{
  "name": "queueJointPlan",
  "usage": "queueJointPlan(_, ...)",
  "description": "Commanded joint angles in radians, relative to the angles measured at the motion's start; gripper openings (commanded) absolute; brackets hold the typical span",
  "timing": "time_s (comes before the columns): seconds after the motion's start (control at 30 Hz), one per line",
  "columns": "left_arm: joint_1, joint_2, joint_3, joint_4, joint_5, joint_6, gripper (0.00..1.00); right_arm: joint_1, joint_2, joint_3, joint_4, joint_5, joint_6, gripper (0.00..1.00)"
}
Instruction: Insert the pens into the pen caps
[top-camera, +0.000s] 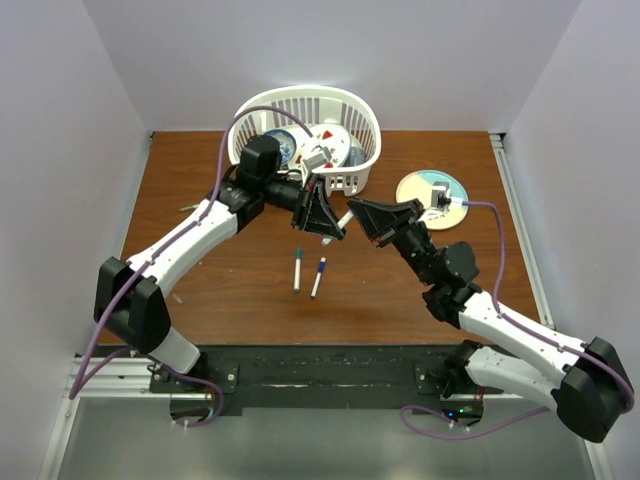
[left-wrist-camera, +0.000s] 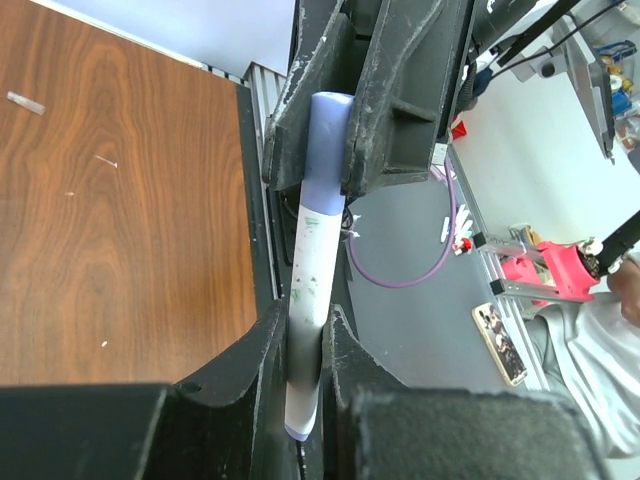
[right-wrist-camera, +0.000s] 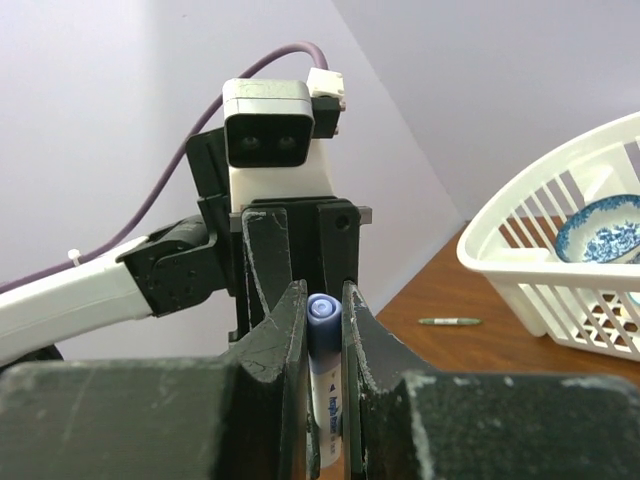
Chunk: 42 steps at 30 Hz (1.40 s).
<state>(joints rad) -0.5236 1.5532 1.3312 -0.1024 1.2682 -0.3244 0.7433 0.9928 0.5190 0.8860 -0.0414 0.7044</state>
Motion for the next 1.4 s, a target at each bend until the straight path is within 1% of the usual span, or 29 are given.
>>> queueJointPlan(0.0, 0.062, -0.025, 0.200, 0.320, -0.438, 0.015, 0.00, 0.228, 0.041, -0.102, -0.519, -0.591, 0.101, 0.00)
queueJointPlan(0.07, 0.062, -0.066, 0.133, 0.308, -0.420, 0.010, 0.00, 0.226, 0.009, -0.064, -0.541, -0.497, 0.118, 0.00)
queueJointPlan(0.1, 0.062, -0.082, 0.102, 0.311, -0.409, 0.002, 0.00, 0.226, -0.023, -0.042, -0.611, -0.447, 0.115, 0.00)
queueJointPlan(0.13, 0.060, -0.100, 0.033, 0.311, -0.402, -0.005, 0.00, 0.226, -0.035, 0.014, -0.645, -0.410, 0.093, 0.00)
queueJointPlan(0.17, 0.060, -0.140, -0.001, 0.311, -0.389, -0.010, 0.00, 0.228, -0.048, 0.047, -0.720, -0.323, 0.086, 0.00)
queueJointPlan(0.2, 0.060, -0.163, -0.039, 0.314, -0.382, -0.015, 0.00, 0.225, -0.058, 0.077, -0.749, -0.280, 0.080, 0.07)
queueJointPlan(0.23, 0.059, -0.186, -0.115, 0.320, -0.382, -0.021, 0.00, 0.225, -0.081, 0.129, -0.768, -0.241, 0.070, 0.18)
queueJointPlan(0.27, 0.059, -0.230, -0.150, 0.320, -0.389, -0.027, 0.00, 0.226, -0.091, 0.154, -0.809, -0.153, 0.067, 0.24)
queueJointPlan(0.3, 0.059, -0.252, -0.182, 0.308, -0.394, -0.031, 0.00, 0.225, -0.101, 0.180, -0.827, -0.112, 0.067, 0.29)
queueJointPlan(0.33, 0.059, -0.274, -0.241, 0.300, -0.395, -0.036, 0.00, 0.226, -0.114, 0.228, -0.843, -0.077, 0.049, 0.37)
queueJointPlan(0.4, 0.059, -0.338, -0.303, 0.279, -0.400, -0.047, 0.00, 0.226, -0.120, 0.278, -0.883, -0.023, 0.029, 0.46)
queueJointPlan(0.43, 0.059, -0.361, -0.364, 0.270, -0.411, -0.050, 0.00, 0.226, -0.123, 0.308, -0.915, -0.015, 0.018, 0.50)
queueJointPlan(0.47, 0.059, -0.381, -0.392, 0.257, -0.447, -0.053, 0.00, 0.225, -0.137, 0.312, -0.924, -0.012, 0.017, 0.60)
queueJointPlan(0.53, 0.059, -0.430, -0.449, 0.170, -0.518, -0.039, 0.00, 0.226, -0.155, 0.312, -0.964, 0.023, 0.012, 0.71)
queueJointPlan(0.57, 0.059, -0.449, -0.464, 0.140, -0.599, -0.038, 0.00, 0.226, -0.172, 0.305, -0.975, 0.032, 0.012, 0.78)
queueJointPlan(0.6, 0.059, -0.453, -0.474, 0.050, -0.651, -0.033, 0.00, 0.226, -0.180, 0.296, -0.992, 0.037, 0.020, 0.80)
queueJointPlan(0.63, 0.059, -0.452, -0.484, 0.012, -0.702, -0.031, 0.00, 0.226, -0.187, 0.279, -1.002, 0.066, 0.021, 0.82)
queueJointPlan(0.67, 0.059, -0.446, -0.487, -0.020, -0.815, -0.028, 0.00, 0.225, -0.194, 0.271, -1.015, 0.075, 0.023, 0.85)
queueJointPlan(0.7, 0.059, -0.438, -0.491, -0.075, -0.870, -0.031, 0.00, 0.226, -0.204, 0.259, -1.024, 0.084, 0.026, 0.87)
queueJointPlan(0.73, 0.059, -0.427, -0.491, -0.097, -0.923, -0.033, 0.00, 0.226, -0.210, 0.242, -1.026, 0.095, 0.029, 0.89)
queueJointPlan(0.77, 0.059, -0.398, -0.491, -0.132, -1.010, -0.033, 0.00, 0.226, -0.215, 0.236, -1.033, 0.095, 0.030, 0.89)
queueJointPlan(0.87, 0.059, -0.326, -0.477, -0.183, -1.131, -0.045, 0.03, 0.225, -0.221, 0.223, -1.058, 0.103, 0.030, 0.92)
queueJointPlan(0.93, 0.059, -0.291, -0.489, -0.180, -1.168, -0.067, 0.04, 0.226, -0.223, 0.223, -1.076, 0.112, 0.027, 0.92)
queueJointPlan(1.03, 0.059, -0.194, -0.524, -0.157, -1.207, -0.087, 0.05, 0.226, -0.238, 0.222, -1.110, 0.129, 0.024, 0.93)
queueJointPlan(1.13, 0.054, -0.139, -0.521, -0.186, -1.259, -0.117, 0.05, 0.226, -0.253, 0.220, -1.128, 0.147, 0.020, 0.93)
queueJointPlan(1.23, 0.054, -0.117, -0.532, -0.192, -1.267, -0.137, 0.10, 0.226, -0.256, 0.223, -1.145, 0.156, 0.014, 0.93)
queueJointPlan(1.27, 0.053, -0.113, -0.537, -0.186, -1.267, -0.139, 0.14, 0.225, -0.256, 0.223, -1.148, 0.158, 0.012, 0.93)
queueJointPlan(1.37, 0.048, -0.084, -0.535, -0.186, -1.262, -0.146, 0.17, 0.225, -0.255, 0.223, -1.145, 0.155, 0.013, 0.93)
